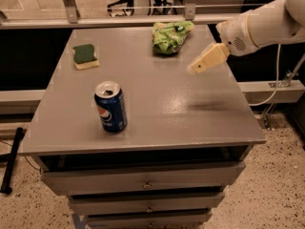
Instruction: Move green rice chip bag near pepsi can
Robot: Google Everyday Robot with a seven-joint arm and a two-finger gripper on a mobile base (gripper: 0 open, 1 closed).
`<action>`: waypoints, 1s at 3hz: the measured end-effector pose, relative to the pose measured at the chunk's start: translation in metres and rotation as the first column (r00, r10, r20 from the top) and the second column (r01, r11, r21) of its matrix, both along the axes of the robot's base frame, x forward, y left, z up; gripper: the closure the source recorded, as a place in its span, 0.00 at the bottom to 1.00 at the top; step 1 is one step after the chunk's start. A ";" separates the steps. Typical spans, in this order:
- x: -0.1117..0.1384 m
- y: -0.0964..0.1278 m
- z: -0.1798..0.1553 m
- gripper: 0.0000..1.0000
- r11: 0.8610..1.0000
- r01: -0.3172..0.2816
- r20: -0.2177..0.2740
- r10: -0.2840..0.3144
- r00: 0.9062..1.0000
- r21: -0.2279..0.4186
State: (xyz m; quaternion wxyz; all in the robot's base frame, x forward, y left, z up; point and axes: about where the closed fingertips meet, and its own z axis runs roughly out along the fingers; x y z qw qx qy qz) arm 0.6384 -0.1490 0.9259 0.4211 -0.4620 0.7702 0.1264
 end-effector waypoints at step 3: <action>0.171 0.008 -0.031 0.00 0.969 0.099 0.052 -0.114 0.992 0.225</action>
Offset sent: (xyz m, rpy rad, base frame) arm 0.2073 -0.0006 -0.0369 0.2653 -0.0656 -0.1369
